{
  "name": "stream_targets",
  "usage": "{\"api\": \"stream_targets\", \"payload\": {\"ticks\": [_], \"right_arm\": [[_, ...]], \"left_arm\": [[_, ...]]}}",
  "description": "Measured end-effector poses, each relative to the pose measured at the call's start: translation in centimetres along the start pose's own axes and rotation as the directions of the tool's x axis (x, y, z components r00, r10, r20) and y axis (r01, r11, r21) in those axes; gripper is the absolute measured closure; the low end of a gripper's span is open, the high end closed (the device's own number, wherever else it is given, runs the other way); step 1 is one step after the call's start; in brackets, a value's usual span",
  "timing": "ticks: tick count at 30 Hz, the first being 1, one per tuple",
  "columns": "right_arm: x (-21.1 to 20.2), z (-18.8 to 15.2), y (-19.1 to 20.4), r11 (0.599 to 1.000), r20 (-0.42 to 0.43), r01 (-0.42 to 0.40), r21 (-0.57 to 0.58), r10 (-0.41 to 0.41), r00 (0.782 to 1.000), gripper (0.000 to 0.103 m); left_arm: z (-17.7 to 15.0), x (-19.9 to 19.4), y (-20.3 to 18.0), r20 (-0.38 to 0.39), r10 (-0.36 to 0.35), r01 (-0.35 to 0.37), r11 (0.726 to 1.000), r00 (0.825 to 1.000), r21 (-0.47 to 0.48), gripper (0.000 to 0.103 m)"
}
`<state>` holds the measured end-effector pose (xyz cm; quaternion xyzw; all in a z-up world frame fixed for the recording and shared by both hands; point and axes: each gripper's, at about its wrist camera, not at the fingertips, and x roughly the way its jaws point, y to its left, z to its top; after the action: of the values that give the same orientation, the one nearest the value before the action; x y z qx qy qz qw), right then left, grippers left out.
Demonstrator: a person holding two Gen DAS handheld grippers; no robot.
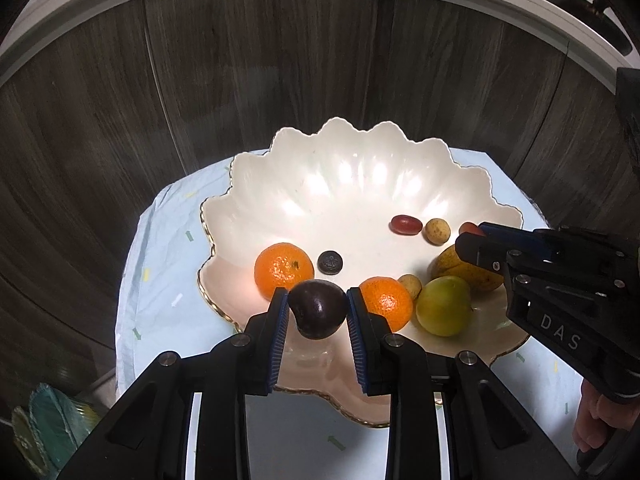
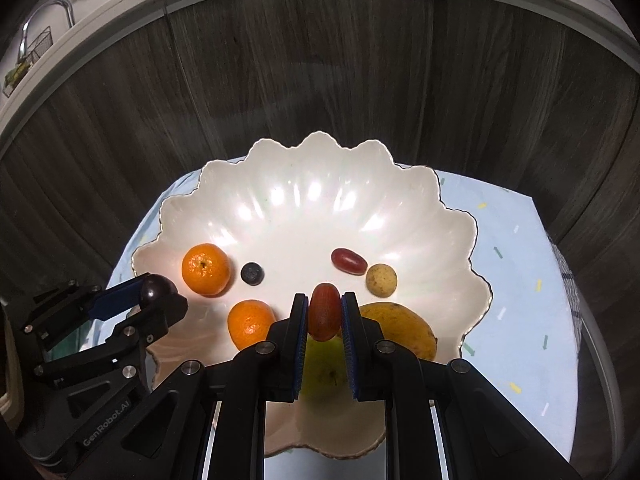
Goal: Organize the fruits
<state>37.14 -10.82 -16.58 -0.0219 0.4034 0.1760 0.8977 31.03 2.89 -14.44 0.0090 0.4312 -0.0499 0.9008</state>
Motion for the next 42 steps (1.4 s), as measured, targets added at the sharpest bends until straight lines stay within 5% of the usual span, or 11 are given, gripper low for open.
{"api": "stream_targets", "payload": {"ticks": [3,5,9,14,20,42], "right_arm": [[-0.2,0.0,-0.1,1.0,0.002,0.012,0.005,-0.012,1.0,0.073],[-0.6,-0.1,-0.2,1.0,0.019,0.03,0.01,-0.03,0.999,0.056],[-1.1,-0.1,-0.4,0.999,0.029,0.043,0.012,-0.043,0.999,0.051],[-2.4,-0.2,-0.6,0.997,0.062,0.067,0.031,-0.069,0.996,0.03],[-4.4,-0.5,-0.8,0.996,0.097,0.073,0.053,-0.078,0.992,0.028],[-12.3,-3.6,-0.8,0.985,0.201,0.134,0.109,-0.154,0.967,0.013]], "left_arm": [[0.0,-0.3,0.1,0.015,0.014,-0.014,1.0,1.0,-0.006,0.053],[0.0,-0.7,0.1,0.024,0.026,-0.026,1.0,0.999,-0.007,0.05],[0.1,-1.3,0.2,0.032,0.042,-0.042,0.999,0.999,-0.005,0.042],[0.0,-2.4,0.2,0.051,0.07,-0.07,0.998,0.996,-0.002,0.031],[-0.1,-4.3,-0.1,0.083,0.097,-0.097,0.995,0.992,0.001,0.018],[-2.2,-11.7,-1.5,0.168,0.138,-0.136,0.99,0.976,-0.024,0.007]]}}
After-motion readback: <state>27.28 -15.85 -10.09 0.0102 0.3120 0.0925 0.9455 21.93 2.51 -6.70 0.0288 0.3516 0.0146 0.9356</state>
